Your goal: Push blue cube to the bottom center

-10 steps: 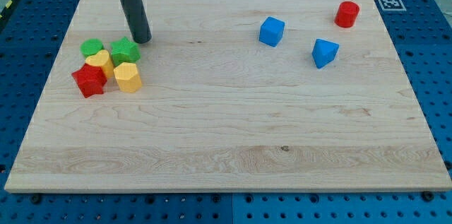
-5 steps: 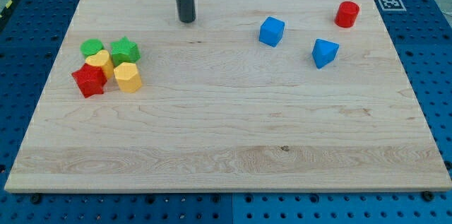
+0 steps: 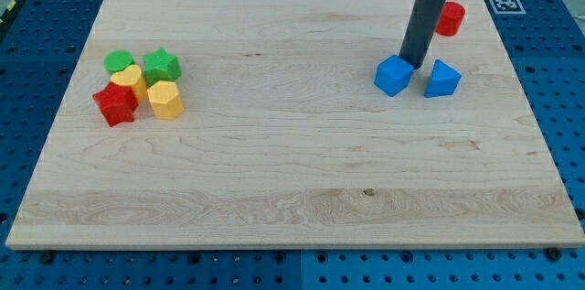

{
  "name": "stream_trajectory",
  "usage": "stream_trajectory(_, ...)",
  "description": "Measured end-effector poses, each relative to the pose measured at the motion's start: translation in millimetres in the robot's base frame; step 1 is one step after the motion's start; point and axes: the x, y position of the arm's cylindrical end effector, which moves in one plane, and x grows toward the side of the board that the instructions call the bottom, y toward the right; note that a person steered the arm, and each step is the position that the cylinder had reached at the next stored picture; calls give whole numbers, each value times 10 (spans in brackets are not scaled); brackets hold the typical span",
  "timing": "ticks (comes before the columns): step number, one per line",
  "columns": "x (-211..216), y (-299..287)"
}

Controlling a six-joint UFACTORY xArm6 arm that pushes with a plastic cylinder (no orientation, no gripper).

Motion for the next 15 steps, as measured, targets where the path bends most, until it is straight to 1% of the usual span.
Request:
stream_trajectory(1,272,-59)
stream_trajectory(2,418,-307)
stream_trajectory(3,685,-481)
stream_trajectory(5,102,-544)
stream_trajectory(6,264,-797)
stream_trajectory(7,787,-1092)
stream_trajectory(8,789,-1157)
stream_trajectory(9,759,-1157)
stream_trajectory(10,894,-1113)
stream_trajectory(11,1297,-1161)
stream_trajectory(12,1233,-1178)
stream_trajectory(14,1172,-547)
stream_trajectory(15,1321,-446)
